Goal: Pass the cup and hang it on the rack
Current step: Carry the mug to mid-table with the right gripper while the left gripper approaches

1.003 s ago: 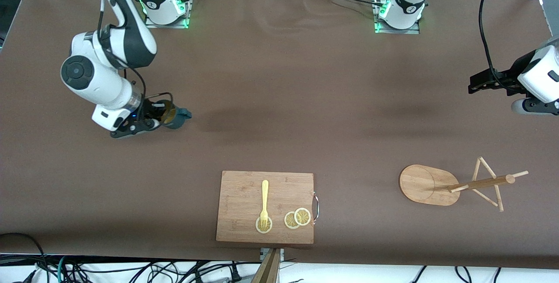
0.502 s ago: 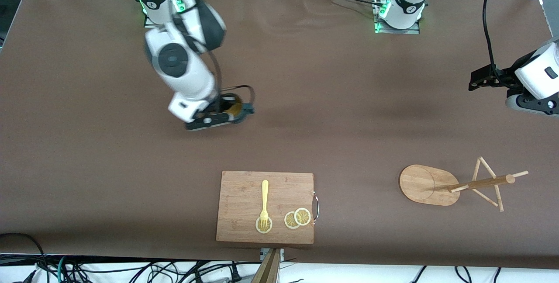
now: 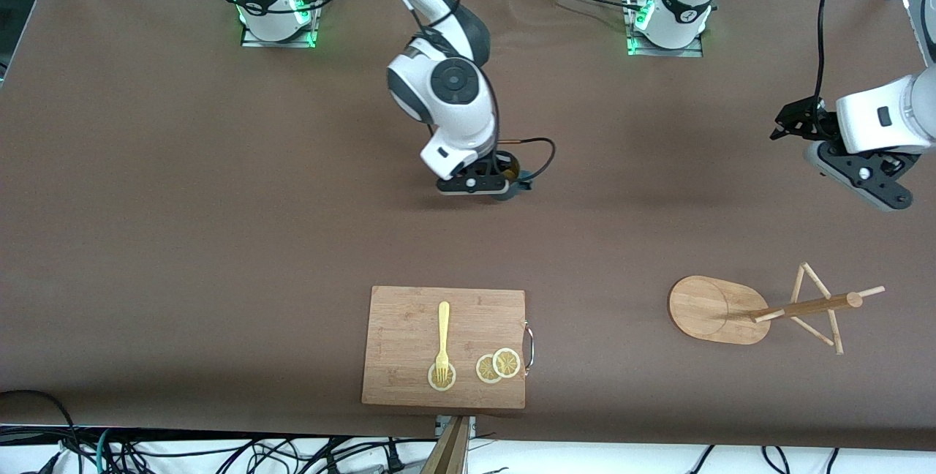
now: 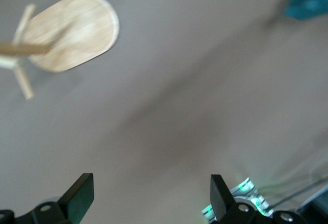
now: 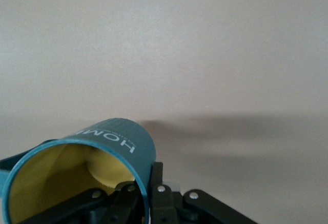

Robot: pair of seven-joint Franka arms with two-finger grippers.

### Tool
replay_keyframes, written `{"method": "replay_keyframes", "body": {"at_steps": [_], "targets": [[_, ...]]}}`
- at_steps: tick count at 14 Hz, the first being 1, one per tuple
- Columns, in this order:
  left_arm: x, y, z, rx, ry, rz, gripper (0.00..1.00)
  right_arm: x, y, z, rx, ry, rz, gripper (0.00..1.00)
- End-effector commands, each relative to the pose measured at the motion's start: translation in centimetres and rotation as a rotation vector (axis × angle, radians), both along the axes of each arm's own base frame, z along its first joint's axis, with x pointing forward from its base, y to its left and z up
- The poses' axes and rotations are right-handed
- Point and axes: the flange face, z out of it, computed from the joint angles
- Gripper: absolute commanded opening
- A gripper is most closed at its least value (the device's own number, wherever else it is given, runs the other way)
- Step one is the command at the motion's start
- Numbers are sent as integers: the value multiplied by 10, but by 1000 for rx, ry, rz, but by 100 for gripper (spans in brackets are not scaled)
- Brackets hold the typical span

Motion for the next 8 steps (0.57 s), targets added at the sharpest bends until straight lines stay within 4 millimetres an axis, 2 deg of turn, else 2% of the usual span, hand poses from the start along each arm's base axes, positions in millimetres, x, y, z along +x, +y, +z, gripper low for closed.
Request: {"method": "replay_keyframes", "body": {"at_steps": [1,4,7,8], "targets": [[-7,5,-15,-129,23,-179,100,-5,16,-31,-39,-44,-20,0],[-11,6,-41,-267,36,-296,100,-12,20,-50,-76,-79,-13,0],[-16,0,-83,-411,13,-417,100,-10,17,-56,-93,-85,-12,0],[-17,-1,-91,-430,3,-435,100,-10,17,-56,-91,-83,-15,10]]}}
